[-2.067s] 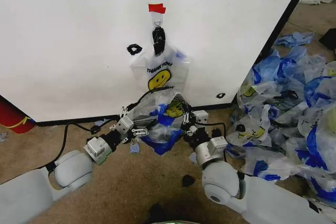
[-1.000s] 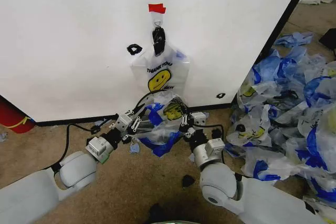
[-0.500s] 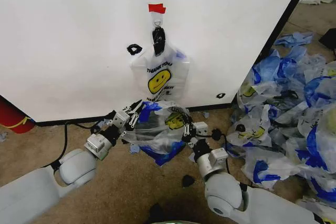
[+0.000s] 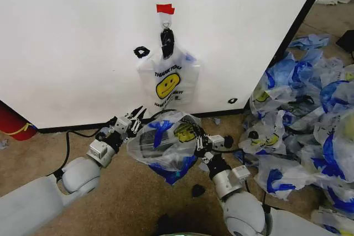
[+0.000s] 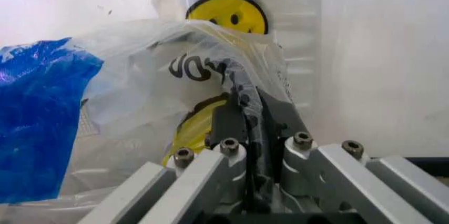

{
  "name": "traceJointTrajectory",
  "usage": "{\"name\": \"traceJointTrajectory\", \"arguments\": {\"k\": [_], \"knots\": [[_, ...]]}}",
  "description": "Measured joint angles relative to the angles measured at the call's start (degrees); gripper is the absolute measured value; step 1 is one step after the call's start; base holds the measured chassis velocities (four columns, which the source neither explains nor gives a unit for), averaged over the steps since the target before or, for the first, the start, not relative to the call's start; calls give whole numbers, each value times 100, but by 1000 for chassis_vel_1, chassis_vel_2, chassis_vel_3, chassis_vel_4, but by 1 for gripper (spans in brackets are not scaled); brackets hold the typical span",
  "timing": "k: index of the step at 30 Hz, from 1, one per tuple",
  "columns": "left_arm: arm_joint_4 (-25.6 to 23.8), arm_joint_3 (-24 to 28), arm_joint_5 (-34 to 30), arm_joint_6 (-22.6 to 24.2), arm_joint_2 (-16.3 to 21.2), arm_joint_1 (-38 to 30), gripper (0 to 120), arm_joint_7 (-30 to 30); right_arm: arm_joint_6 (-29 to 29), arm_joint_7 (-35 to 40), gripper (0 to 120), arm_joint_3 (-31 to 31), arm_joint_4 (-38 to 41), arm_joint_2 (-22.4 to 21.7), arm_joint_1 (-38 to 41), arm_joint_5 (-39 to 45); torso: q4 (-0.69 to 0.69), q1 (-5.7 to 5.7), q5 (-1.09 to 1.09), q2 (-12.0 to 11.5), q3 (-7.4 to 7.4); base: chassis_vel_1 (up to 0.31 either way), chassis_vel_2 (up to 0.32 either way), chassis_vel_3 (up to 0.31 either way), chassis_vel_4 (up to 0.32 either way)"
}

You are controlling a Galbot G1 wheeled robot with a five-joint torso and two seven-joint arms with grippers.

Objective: Pick up the garbage bag from the wall and place it over the trash bin.

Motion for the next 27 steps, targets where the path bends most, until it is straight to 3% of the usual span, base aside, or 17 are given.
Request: {"name": "traceJointTrajectory", "arguments": {"k": [5, 9, 15, 17, 27], "knots": [[-94, -75, -12, 3, 25, 50, 15, -63, -1, 48, 1, 65, -39, -2, 33, -12, 1, 0, 0, 0, 0, 0, 0, 0, 0], [-196, -280, -93, 23, 73, 108, 22, -79, -34, 114, 1, 151, -100, 2, 63, -13, 1, 0, 1, 0, 0, 0, 0, 0, 0], [-775, -414, -198, 129, 265, 321, 51, -58, -151, 265, 1, 275, -175, 52, 199, 107, 1, 0, 1, 0, 0, 0, 0, 0, 0], [-820, -392, -191, 135, 281, 341, 53, -55, -166, 285, 1, 288, -175, 65, 215, 131, 1, 0, 2, 0, 0, 0, 0, 0, 0], [-1168, -217, -156, 215, 434, 330, 92, -34, -211, 324, 1, 415, -156, 18, 291, 250, 0, 0, 1, 0, 0, 0, 0, 0, 0]]}}
